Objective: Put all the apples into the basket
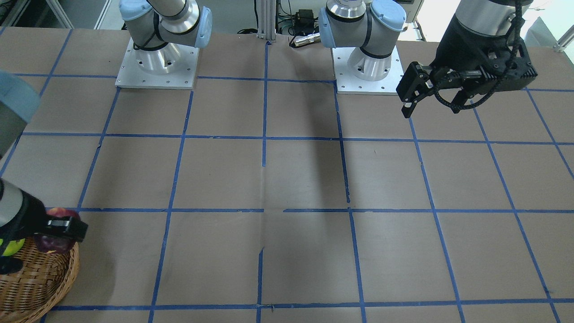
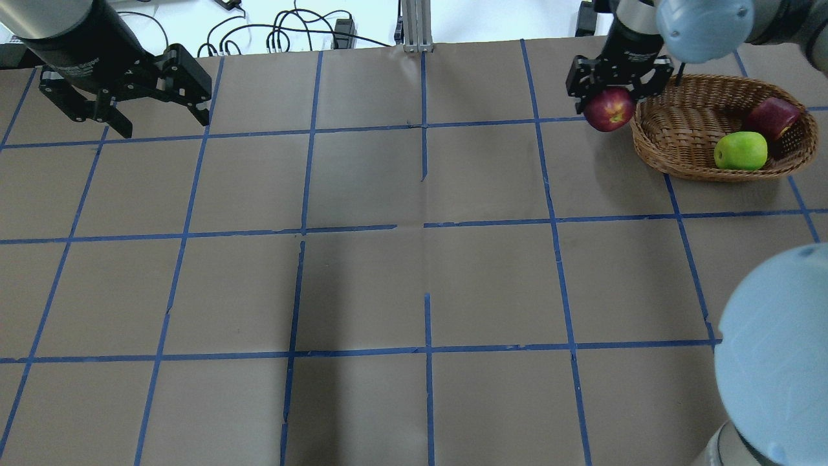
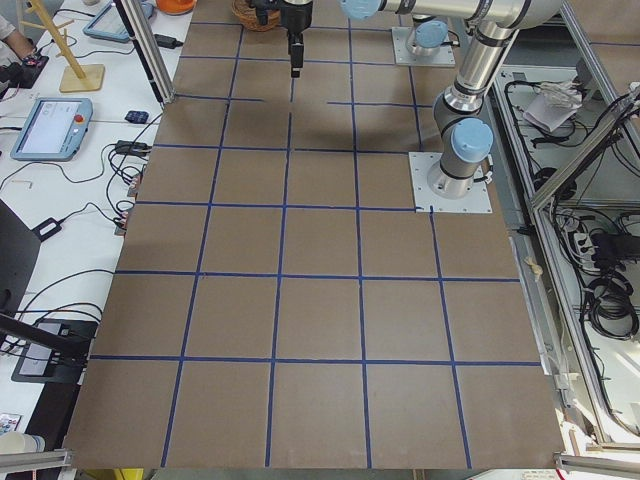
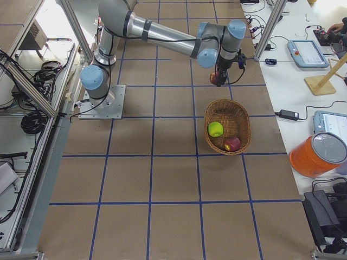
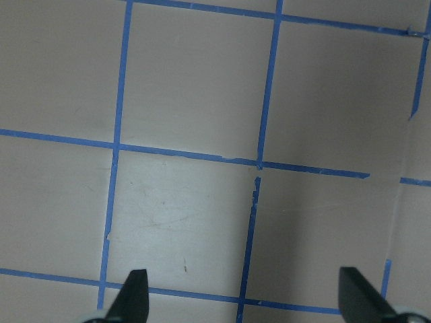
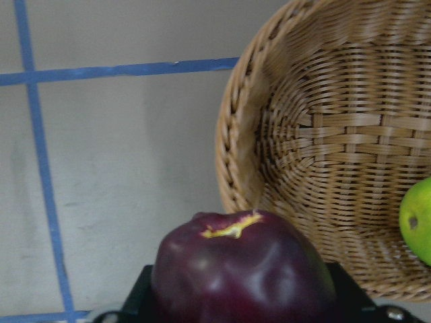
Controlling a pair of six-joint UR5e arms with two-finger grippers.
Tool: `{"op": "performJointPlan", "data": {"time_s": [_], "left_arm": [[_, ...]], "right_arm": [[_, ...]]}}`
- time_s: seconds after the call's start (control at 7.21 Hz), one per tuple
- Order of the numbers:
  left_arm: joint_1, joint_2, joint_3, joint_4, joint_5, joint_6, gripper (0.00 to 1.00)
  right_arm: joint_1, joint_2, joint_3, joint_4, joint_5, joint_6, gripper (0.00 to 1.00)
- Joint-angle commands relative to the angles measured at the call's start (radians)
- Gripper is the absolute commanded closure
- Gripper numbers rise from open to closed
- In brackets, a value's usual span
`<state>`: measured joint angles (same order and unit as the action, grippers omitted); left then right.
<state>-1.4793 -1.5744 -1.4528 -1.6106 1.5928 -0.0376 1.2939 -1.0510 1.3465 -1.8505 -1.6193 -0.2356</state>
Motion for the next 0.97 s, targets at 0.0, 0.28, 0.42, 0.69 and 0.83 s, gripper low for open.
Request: {"op": "performJointPlan", "data": {"time_s": [0.0, 0.28, 0.42, 0.69, 0.83], "left_arm": [[-0.031, -0.003, 0.005, -0.015, 0.001, 0.005, 0.0], [-0.111, -0.006, 0.009, -0.022, 0.003, 0.008, 0.0], [-0.114, 0.007, -0.007, -0.023, 0.004, 0.013, 0.0], [-0.115, 0.014, -0.035, -0.031, 0.007, 0.015, 0.0], [-0.107, 0.01, -0.044, -0.022, 0.007, 0.015, 0.0]], "right_arm": [[-0.082, 0.098, 0.005, -0.139, -0.039, -0.119, 0.99], [-0.082, 0.127, -0.001, -0.141, -0.031, -0.119, 0.67], [-0.082, 0.138, -0.004, -0.139, -0.025, -0.123, 0.17], [-0.082, 0.134, -0.007, -0.131, -0.028, -0.12, 0.0], [-0.082, 0.119, -0.013, -0.115, -0.036, -0.125, 0.0]]}}
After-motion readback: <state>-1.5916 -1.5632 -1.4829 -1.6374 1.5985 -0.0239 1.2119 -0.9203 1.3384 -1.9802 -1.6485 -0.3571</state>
